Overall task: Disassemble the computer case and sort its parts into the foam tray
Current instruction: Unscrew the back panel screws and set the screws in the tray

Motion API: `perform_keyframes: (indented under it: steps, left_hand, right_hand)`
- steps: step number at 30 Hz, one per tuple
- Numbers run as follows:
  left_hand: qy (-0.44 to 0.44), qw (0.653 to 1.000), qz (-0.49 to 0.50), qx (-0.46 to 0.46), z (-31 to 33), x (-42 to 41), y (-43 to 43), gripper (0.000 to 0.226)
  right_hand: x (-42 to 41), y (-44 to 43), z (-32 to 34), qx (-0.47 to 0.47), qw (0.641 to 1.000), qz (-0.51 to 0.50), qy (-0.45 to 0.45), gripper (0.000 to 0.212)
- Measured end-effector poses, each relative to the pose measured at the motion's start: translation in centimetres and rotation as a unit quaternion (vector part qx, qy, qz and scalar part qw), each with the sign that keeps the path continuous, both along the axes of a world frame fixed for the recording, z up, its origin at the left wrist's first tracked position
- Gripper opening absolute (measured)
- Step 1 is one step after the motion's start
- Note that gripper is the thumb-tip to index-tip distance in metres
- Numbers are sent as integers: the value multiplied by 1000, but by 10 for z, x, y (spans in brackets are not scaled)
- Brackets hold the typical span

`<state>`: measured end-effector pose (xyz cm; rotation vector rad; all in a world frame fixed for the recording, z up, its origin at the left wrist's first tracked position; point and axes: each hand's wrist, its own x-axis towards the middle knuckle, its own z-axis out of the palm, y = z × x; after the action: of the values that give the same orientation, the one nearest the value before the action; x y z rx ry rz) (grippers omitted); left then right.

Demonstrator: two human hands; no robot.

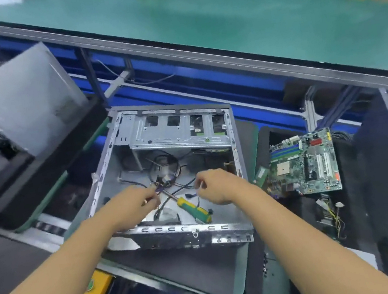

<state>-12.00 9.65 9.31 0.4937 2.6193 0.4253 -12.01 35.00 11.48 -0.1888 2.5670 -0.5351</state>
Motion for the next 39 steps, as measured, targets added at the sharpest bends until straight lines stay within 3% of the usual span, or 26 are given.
perform_keyframes:
  steps: [3,8,12,16,22,25,28,30,32,35,39]
  left_hand:
    - [23,995,54,81,0,8,-8,27]
    - [211,972,16,107,7,25,-8,32]
    - [216,973,-9,87,6,24,-12,29]
    - [222,969,-55,95,4,22,-8,31]
    - [119,975,-129,137,-1,19,-11,36]
    - [95,966,-219,95,0,20,-10,47]
    - [94,951,-294,34,3,22,-4,53]
    - [98,943,-319,5,5,28,5,50]
    - [109,945,-309,3,3,36,14,40]
    - [142,949,-282,9,-1,40,16,35]
    - [180,950,-254,18,-9,40,12,46]
  right_hand:
    - [-10,-28,-27,141,983,59,-106,37]
    - [-14,-47,-62,208,965,37,-159,51]
    - [-16,-50,-62,253,960,35,-118,45]
    - [-2,-55,-47,168,981,-78,-63,39]
    - [54,-64,-7,124,957,-228,129,31]
    - [91,-70,15,61,921,-307,230,38]
    - [129,-80,28,-66,890,-372,255,39]
    - [149,-93,31,-250,847,-421,209,29]
    - [164,-104,28,-407,781,-455,133,20]
    - [184,-115,23,-486,734,-471,61,18]
    - [211,-116,13,-528,692,-490,42,15]
